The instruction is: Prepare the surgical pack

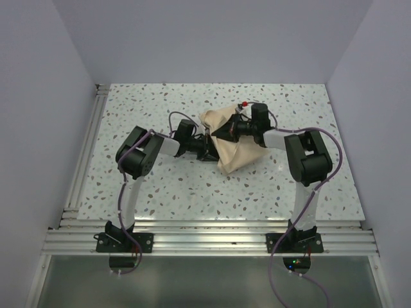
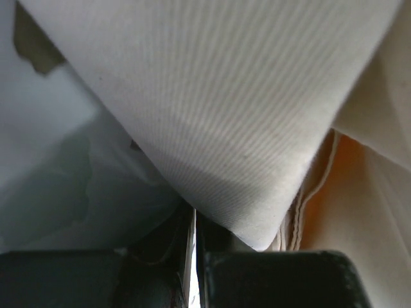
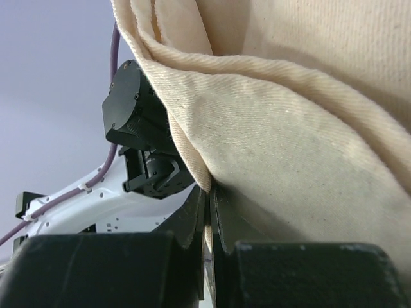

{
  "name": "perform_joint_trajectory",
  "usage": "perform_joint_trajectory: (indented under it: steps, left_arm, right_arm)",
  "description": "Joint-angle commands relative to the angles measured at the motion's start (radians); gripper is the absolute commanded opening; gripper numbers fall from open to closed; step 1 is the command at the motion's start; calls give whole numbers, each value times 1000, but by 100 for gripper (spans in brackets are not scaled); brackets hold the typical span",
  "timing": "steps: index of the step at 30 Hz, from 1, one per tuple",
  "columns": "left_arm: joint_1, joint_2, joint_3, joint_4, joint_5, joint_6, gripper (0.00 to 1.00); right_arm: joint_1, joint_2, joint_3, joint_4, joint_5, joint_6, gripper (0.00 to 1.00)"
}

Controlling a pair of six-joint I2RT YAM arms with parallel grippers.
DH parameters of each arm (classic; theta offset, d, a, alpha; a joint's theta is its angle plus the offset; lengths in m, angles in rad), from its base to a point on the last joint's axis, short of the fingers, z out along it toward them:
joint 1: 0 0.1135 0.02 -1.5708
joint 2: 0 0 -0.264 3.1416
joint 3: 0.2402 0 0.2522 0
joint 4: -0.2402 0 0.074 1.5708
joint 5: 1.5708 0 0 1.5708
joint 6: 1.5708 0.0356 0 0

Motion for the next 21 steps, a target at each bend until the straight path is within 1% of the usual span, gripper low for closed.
perform_joint_trajectory:
  steps: [1,4,8,13,19,21]
  left_arm:
    - [-16,33,80,48,-57,-19,8]
    - [-20,38,97,47,-65,-23,8]
    - [-20,36,113,40,-70,-25,8]
    - [-23,29,105,31,-74,-16,8]
    - [-12,-10,38,27,-91,13,9]
    - [3,-46,-31,40,-116,10,12]
  right_arm:
    - [72,11,1,63,-75,50,0]
    - [70,38,2,80,-80,61,0]
    - [69,88,-5,176,-94,113,0]
    - [54,137,-4,212,-103,130,0]
    - [31,189,-4,250,-111,147,0]
    - [27,193,-4,248,-108,138,0]
